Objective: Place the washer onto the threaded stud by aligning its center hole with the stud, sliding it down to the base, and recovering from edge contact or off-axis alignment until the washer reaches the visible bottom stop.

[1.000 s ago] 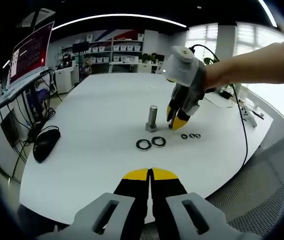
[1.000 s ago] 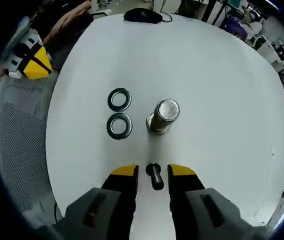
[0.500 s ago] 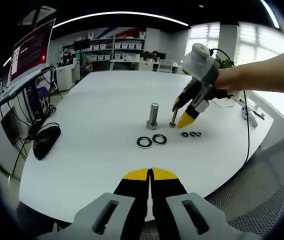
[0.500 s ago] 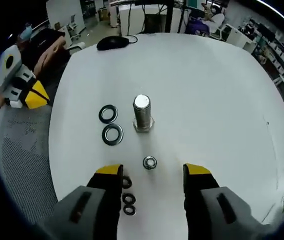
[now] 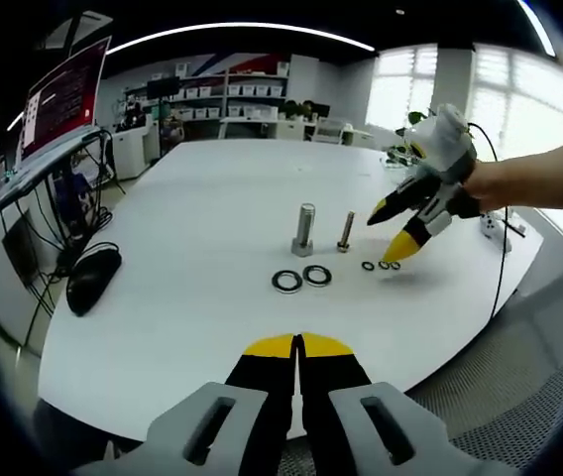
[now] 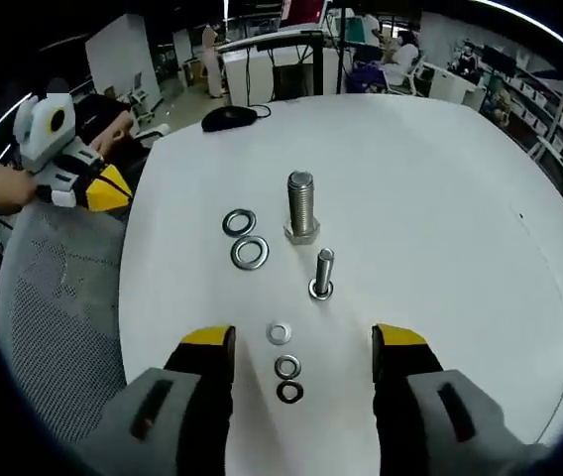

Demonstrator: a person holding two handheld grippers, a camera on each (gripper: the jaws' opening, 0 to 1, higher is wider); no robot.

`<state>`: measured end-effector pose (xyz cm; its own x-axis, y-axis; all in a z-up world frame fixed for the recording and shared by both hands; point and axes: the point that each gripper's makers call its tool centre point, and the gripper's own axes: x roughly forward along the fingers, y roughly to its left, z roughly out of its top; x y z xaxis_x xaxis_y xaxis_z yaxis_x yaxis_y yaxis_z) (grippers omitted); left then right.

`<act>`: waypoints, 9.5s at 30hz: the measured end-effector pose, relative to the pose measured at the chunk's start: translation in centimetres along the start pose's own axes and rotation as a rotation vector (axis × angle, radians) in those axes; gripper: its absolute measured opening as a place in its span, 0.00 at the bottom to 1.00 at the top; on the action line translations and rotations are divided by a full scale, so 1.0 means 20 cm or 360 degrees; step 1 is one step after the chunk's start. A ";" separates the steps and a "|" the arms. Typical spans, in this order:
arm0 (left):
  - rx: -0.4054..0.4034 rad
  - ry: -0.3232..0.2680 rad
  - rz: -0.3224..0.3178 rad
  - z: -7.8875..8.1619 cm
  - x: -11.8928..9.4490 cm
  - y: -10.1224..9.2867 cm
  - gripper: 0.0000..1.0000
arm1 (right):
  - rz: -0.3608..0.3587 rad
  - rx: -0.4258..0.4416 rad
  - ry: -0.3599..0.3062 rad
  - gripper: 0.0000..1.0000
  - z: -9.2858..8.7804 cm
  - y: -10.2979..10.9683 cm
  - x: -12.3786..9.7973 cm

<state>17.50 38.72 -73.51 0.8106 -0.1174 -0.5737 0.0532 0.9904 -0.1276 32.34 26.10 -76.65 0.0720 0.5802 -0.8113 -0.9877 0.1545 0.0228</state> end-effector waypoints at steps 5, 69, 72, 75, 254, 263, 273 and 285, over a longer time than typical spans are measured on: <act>-0.0003 -0.0002 0.0001 0.00 0.00 0.00 0.00 | -0.0018 0.0036 -0.0035 0.62 -0.04 0.02 -0.03; -0.0011 -0.0024 -0.0015 0.01 -0.01 0.00 0.00 | -0.0021 -0.0020 0.0251 0.51 -0.22 0.03 -0.11; -0.0010 -0.0023 -0.0017 0.01 -0.01 -0.01 0.00 | 0.0008 -0.0085 0.0285 0.46 -0.20 0.04 -0.09; -0.0009 -0.0026 -0.0016 0.01 -0.01 -0.01 0.00 | -0.0009 -0.0175 0.0360 0.46 -0.20 0.03 -0.07; -0.0029 -0.0081 -0.0018 0.04 -0.01 0.00 0.00 | 0.0050 -0.0442 0.0534 0.19 0.04 -0.07 0.18; -0.0031 -0.0076 -0.0013 0.04 -0.01 0.01 0.00 | 0.0027 -0.0425 0.0453 0.22 0.06 -0.05 0.15; -0.0036 -0.0080 -0.0004 0.04 -0.01 0.01 0.00 | 0.0033 -0.0411 0.0382 0.24 0.06 -0.04 0.10; -0.0039 -0.0079 0.0001 0.04 -0.01 0.01 0.00 | 0.0092 -0.0411 0.0388 0.26 -0.03 0.00 0.07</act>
<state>17.71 39.06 -72.81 0.8386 -0.1124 -0.5330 0.0387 0.9883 -0.1476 32.29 26.42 -78.15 0.0108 0.3694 -0.9292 -0.9939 -0.0980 -0.0505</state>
